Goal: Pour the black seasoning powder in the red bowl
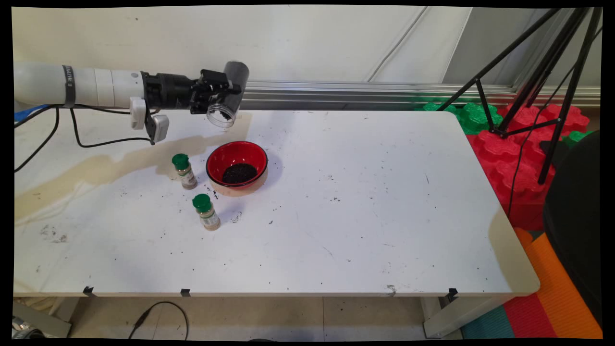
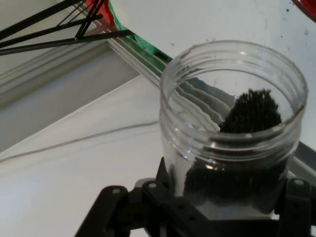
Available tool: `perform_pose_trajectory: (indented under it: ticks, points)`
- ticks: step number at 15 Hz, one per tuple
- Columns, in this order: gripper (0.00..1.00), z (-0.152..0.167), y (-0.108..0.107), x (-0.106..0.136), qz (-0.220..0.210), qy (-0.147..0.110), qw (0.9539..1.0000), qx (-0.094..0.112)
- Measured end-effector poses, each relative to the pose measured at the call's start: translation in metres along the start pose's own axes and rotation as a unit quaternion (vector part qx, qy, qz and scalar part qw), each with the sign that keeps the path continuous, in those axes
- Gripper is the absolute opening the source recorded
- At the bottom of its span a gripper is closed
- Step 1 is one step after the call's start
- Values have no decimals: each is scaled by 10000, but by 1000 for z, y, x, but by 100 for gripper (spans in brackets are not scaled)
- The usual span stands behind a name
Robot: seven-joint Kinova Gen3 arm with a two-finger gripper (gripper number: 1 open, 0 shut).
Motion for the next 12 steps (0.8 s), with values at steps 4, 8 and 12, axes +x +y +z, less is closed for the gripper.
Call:
perform_pose_trajectory:
  ticks: [4, 8, 12]
  points:
    - [0, 1, -3, 0, 184, -29, 9998, 43]
    - [0, 1, -4, 1, 305, -48, 9995, 70]
    - [0, 2, -7, 1, 450, -68, 9989, 102]
